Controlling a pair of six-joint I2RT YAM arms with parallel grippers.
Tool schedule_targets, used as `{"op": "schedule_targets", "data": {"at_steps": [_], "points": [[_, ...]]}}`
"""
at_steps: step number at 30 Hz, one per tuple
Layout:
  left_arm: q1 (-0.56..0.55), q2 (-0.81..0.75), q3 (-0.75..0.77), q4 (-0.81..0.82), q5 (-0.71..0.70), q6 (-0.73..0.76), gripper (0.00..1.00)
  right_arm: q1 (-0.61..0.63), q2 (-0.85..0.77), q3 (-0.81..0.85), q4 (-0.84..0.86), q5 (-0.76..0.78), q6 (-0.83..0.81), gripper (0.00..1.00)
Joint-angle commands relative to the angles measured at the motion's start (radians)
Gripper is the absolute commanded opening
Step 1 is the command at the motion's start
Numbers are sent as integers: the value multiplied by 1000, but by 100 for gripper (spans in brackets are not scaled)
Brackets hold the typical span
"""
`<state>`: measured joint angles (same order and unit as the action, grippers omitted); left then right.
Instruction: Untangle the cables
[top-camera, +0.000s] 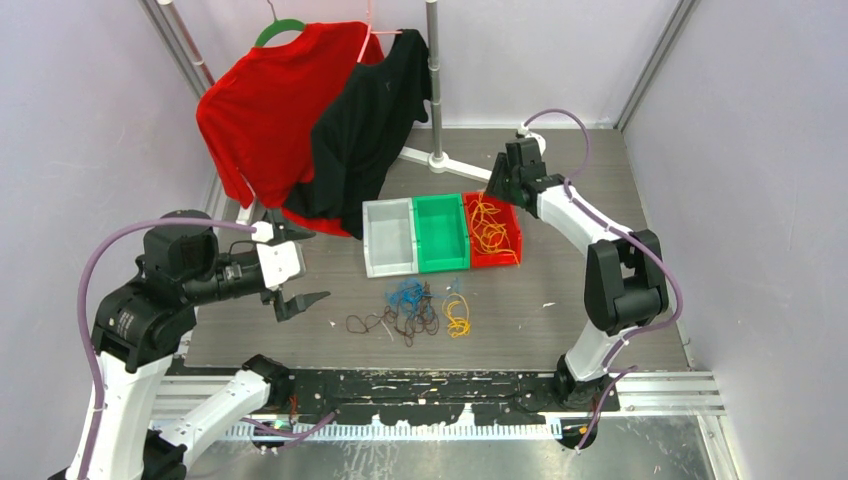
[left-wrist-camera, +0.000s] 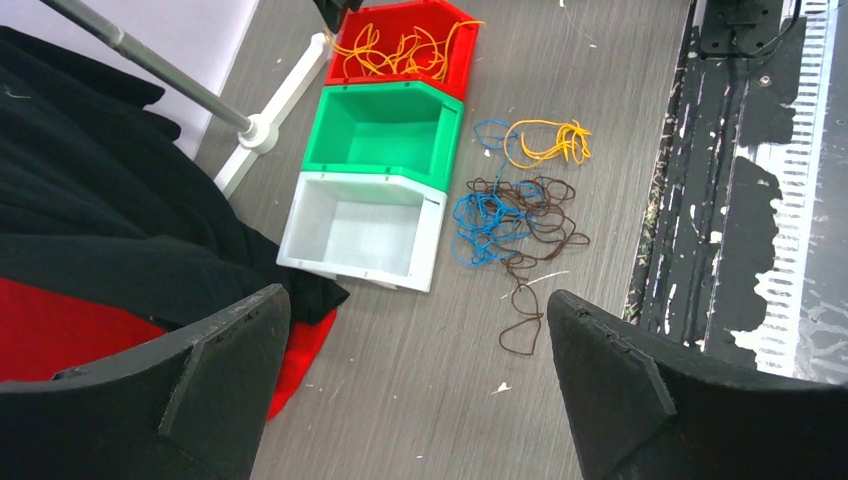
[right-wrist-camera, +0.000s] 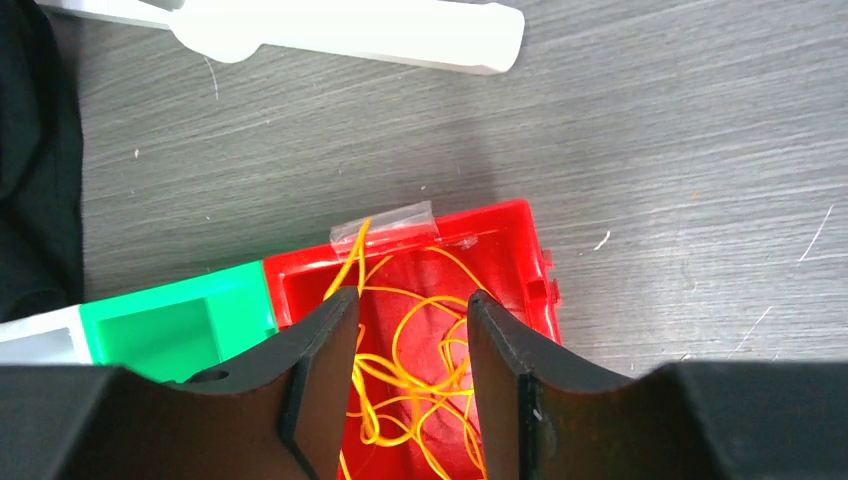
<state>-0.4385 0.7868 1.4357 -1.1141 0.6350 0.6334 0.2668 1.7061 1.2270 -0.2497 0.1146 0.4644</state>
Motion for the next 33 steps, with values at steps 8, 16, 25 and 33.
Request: {"op": "schedule_targets", "data": {"at_steps": [8, 16, 25, 33], "points": [[-2, -23, 9, 0, -10, 30, 99, 2, -74, 106, -108, 54, -60, 47], [-2, -18, 9, 14, 3, 14, 100, 73, -135, 8, -38, -5, -11, 43], [-2, -26, 16, 5, -15, 11, 99, 81, -9, -60, 51, -16, 28, 26], [-2, -32, 15, 1, -28, 18, 99, 80, 56, -99, 76, -13, 27, 18]]}}
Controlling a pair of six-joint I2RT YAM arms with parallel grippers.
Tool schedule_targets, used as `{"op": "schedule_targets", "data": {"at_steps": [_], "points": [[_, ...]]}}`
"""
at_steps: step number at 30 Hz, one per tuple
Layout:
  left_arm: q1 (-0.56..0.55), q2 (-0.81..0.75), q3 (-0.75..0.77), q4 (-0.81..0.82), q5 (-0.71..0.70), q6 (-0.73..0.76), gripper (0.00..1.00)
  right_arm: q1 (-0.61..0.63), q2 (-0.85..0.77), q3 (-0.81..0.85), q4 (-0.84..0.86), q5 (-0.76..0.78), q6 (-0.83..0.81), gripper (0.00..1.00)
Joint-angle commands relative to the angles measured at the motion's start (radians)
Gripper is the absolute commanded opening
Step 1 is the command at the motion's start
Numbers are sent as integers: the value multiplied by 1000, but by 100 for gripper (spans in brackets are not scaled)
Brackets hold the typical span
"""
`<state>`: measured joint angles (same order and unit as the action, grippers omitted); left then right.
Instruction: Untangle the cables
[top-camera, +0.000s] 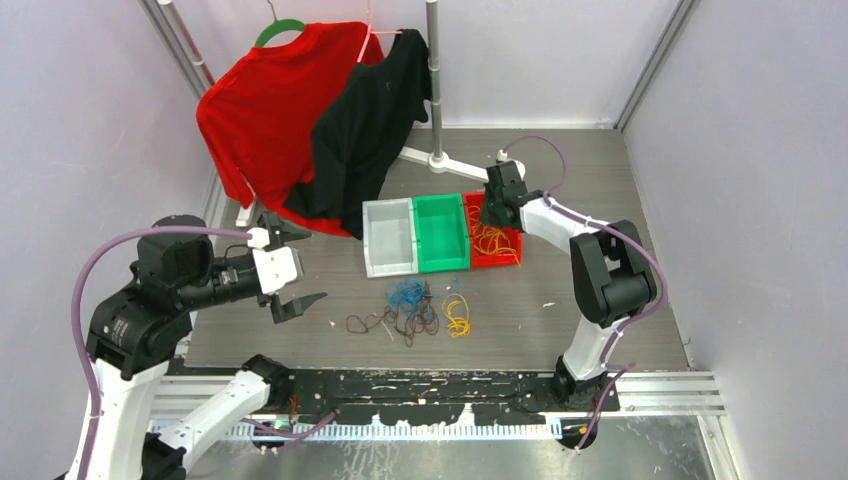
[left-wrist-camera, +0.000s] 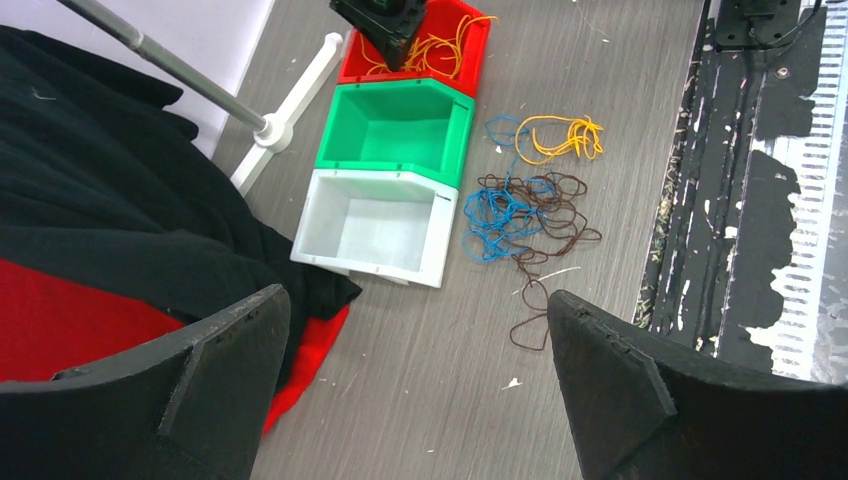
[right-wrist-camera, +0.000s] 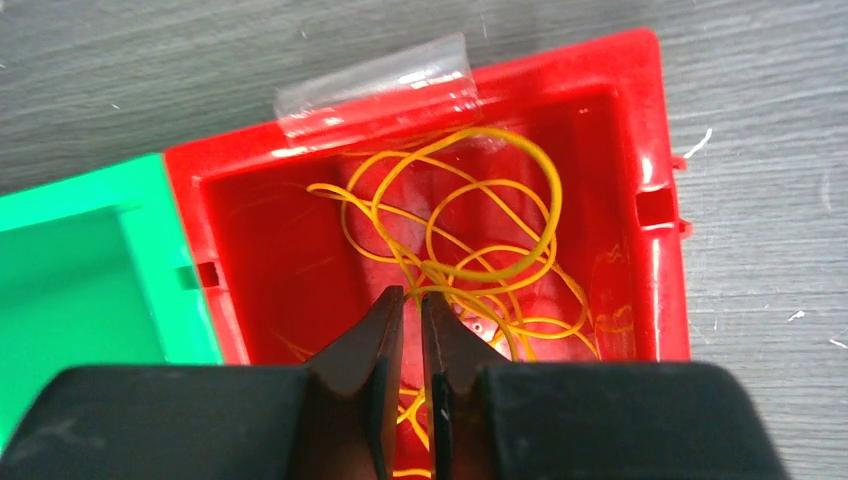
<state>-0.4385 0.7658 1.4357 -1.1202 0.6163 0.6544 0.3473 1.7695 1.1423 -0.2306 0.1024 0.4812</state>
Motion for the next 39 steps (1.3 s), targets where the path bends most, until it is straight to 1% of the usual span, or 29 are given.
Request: {"op": "schedule_targets", "data": {"at_steps": [1, 4, 6, 8, 12, 15, 17, 18, 19, 20, 21, 22, 24, 27, 29, 31, 32, 33, 34, 35, 36, 37, 38, 39], "points": [[-1, -10, 15, 10, -7, -9, 99, -1, -8, -21, 59, -1, 9, 18], [-2, -5, 14, 19, 0, -17, 99, -1, -24, -24, 50, -4, 5, 18], [-2, -4, 13, 19, 3, -18, 100, -2, -52, -7, 25, -9, -3, 22], [-2, -3, 9, 19, 1, -15, 99, -2, -93, 24, -5, -11, -13, 29], [-2, -4, 10, 20, 1, -18, 100, -3, -164, 137, -121, -7, -32, 48], [-2, -2, 8, 29, -12, -54, 99, -3, -191, 224, -223, 2, -35, 58], [-1, 8, 13, 27, -25, -88, 99, -4, -205, 262, -280, -2, -42, 61], [-2, 14, 16, 22, -29, -101, 99, -2, -221, 258, -282, -3, -43, 65], [-2, 21, 17, 19, -31, -111, 99, 0, -242, 241, -273, -4, -43, 72], [-1, 26, 17, 19, -34, -120, 99, 0, -263, 228, -264, -3, -37, 92], [-2, 28, 18, 20, -37, -128, 99, 0, -283, 218, -265, 5, -28, 99], [-2, 31, 19, 23, -40, -135, 99, 1, -303, 207, -269, 15, -23, 100], [-1, 32, 18, 29, -42, -150, 99, -1, -343, 179, -251, 0, -3, 100], [-2, 31, 6, 48, -55, -180, 99, -15, -425, 91, -159, 0, 121, 100], [-2, 32, -3, 58, -70, -195, 99, -23, -466, 12, -105, -113, 127, 100], [-2, 30, -13, 61, -85, -196, 99, -1, -476, -17, -127, -184, 120, 100], [-2, 29, -18, 61, -89, -197, 99, 36, -479, -21, -168, -162, 110, 95], [-2, 27, -22, 61, -92, -197, 99, 86, -484, -32, -203, -105, 99, 86], [-2, 23, -29, 60, -93, -194, 99, 145, -490, -48, -233, -18, 95, 74], [-2, 20, -37, 63, -93, -191, 99, 196, -495, -73, -251, 36, 109, 60], [-2, 18, -45, 67, -91, -186, 99, 242, -502, -108, -253, 69, 135, 46], [-2, 16, -50, 70, -90, -183, 99, 274, -505, -145, -251, 79, 166, 36], [-3, 14, -55, 71, -88, -178, 99, 300, -508, -181, -237, 74, 195, 31], [-2, 13, -59, 71, -83, -174, 99, 321, -508, -222, -216, 58, 215, 29]]}}
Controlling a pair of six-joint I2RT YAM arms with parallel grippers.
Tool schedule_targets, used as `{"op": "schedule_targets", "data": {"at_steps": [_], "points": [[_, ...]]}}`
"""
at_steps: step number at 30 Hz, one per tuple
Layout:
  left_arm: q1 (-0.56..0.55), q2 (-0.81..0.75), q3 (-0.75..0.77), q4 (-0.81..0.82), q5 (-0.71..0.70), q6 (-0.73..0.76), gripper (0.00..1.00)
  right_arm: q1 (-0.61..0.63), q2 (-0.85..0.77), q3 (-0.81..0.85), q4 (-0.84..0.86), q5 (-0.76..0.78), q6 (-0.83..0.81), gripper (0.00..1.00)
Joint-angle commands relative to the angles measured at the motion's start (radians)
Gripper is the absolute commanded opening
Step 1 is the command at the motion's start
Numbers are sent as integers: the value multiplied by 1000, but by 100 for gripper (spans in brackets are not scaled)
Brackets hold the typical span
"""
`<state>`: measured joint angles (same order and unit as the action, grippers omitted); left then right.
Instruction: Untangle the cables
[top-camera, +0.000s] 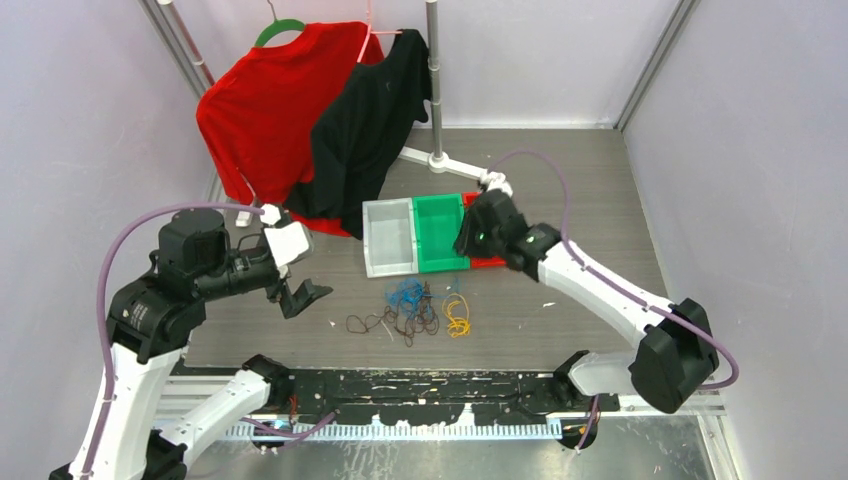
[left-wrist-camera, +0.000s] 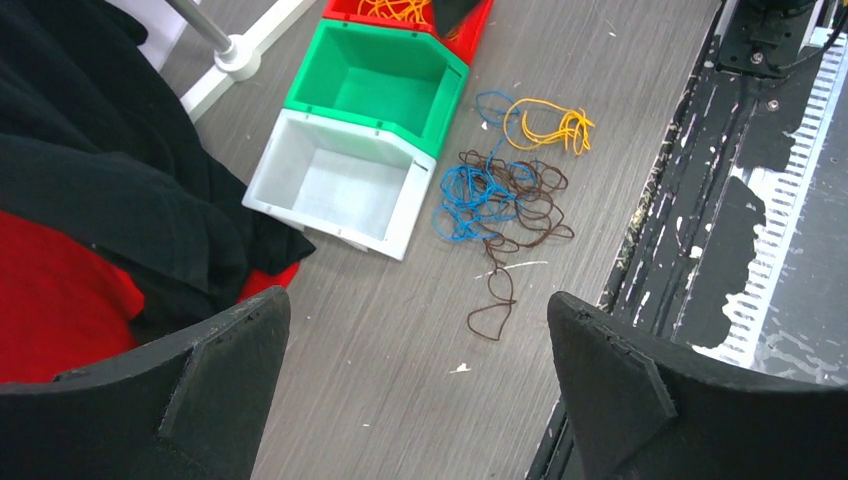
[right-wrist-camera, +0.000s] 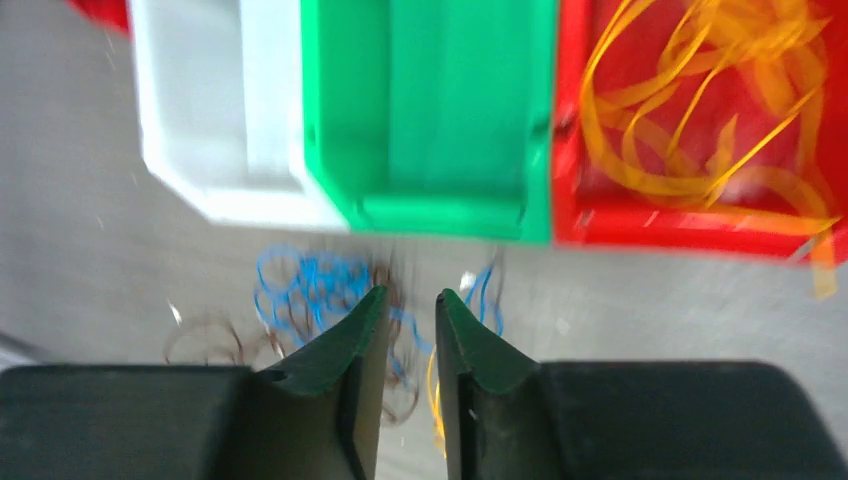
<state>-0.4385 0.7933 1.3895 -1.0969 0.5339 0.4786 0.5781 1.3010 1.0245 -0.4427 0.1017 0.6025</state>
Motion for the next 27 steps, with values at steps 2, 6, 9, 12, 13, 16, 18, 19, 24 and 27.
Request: {"op": "schedule_targets", "data": {"at_steps": [2, 6, 9, 12, 13, 16, 18, 19, 24, 27], "points": [[-2, -17, -16, 48, 3, 4, 100, 114, -29, -164, 20, 13, 118, 28], [-2, -21, -12, 34, 6, 10, 99, 142, -14, -237, 47, -46, 140, 28], [-2, -30, -17, 30, 6, 18, 100, 150, -13, -285, 77, -75, 146, 34], [-2, -37, -23, 29, 8, 19, 99, 151, -2, -308, 90, -97, 147, 38], [-2, -38, -22, 28, 9, 20, 99, 152, 3, -316, 97, -102, 147, 39], [-3, -38, -20, 26, 13, 19, 99, 153, 31, -329, 106, -106, 150, 40], [-3, -37, -17, 25, 16, 20, 99, 154, 51, -337, 115, -106, 154, 40], [-2, -37, -15, 24, 18, 19, 99, 156, 58, -341, 121, -105, 156, 40], [-2, -41, -11, 15, 20, 19, 99, 167, 62, -346, 121, -102, 160, 25], [-2, -46, -16, 13, 23, 19, 99, 169, 14, -329, 85, -101, 153, 5]]}}
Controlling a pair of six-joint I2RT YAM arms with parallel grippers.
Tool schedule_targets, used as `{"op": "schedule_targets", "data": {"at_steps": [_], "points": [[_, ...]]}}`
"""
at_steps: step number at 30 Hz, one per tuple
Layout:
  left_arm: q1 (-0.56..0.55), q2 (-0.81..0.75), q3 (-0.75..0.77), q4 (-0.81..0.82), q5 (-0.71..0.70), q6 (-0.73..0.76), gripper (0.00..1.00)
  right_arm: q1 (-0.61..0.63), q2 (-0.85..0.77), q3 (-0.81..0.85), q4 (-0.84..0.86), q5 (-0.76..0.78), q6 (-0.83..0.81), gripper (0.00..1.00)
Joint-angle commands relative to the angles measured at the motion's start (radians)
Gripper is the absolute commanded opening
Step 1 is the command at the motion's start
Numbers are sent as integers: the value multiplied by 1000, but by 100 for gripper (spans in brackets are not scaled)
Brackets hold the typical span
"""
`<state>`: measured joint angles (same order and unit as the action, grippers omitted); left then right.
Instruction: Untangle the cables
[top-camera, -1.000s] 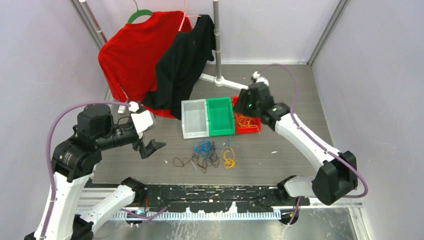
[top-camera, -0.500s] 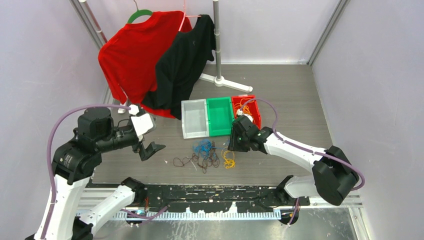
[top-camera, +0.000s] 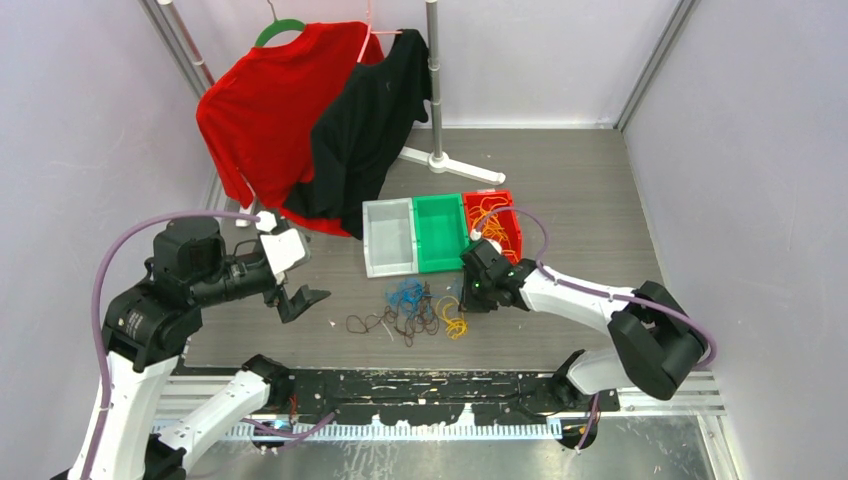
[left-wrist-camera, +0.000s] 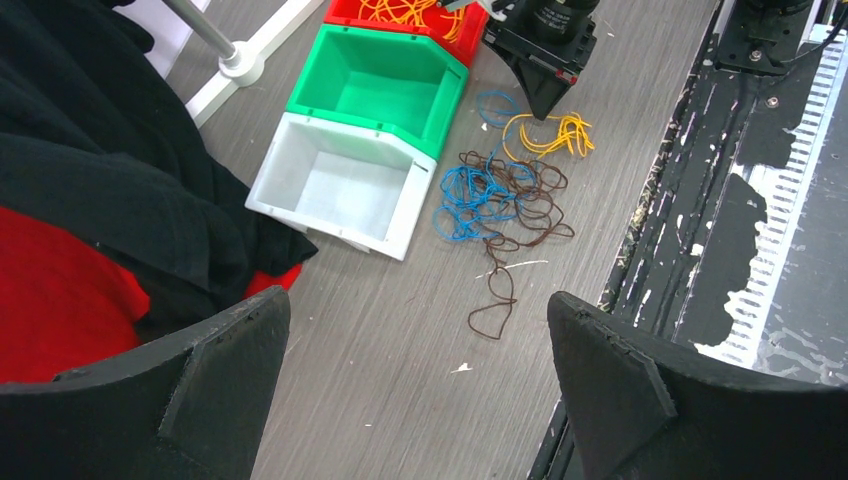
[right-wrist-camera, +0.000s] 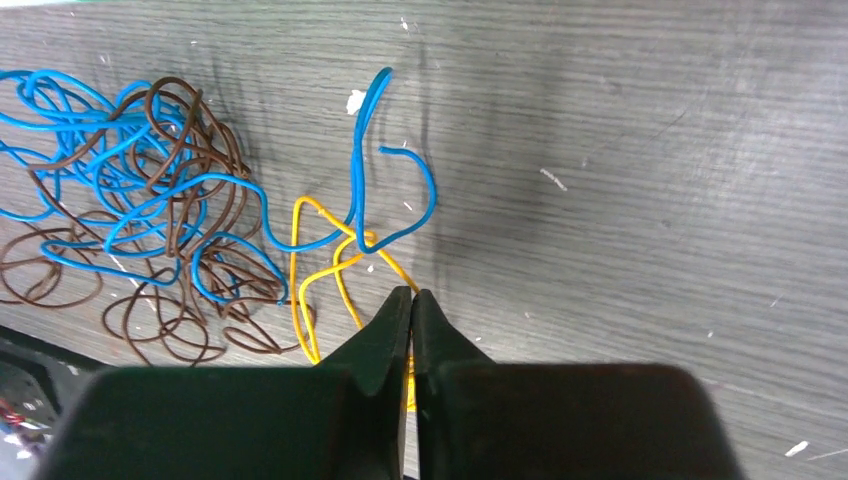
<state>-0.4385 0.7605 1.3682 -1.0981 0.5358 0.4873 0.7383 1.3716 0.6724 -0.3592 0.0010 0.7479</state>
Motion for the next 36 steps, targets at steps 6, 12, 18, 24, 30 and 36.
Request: {"op": "schedule_targets", "data": {"at_steps": [6, 12, 18, 24, 30, 36], "points": [[-2, -20, -13, 30, 38, 6, 100, 25, -197, 133, -111, -39, -22, 1], [-2, -26, -41, 47, 59, 3, 99, 33, -245, 239, -241, -39, -64, 5], [-2, -29, -38, 44, 57, 4, 100, 61, -211, 125, -228, 5, -3, 53], [-2, -27, -36, 31, 53, 11, 99, 141, -122, 33, -135, 74, 91, 48], [-2, -27, -28, 24, 52, 9, 99, 152, -70, 11, -85, 100, 104, 19], [-2, -29, -31, 11, 52, 20, 100, 154, -162, 94, -188, 102, 62, 1]]}}
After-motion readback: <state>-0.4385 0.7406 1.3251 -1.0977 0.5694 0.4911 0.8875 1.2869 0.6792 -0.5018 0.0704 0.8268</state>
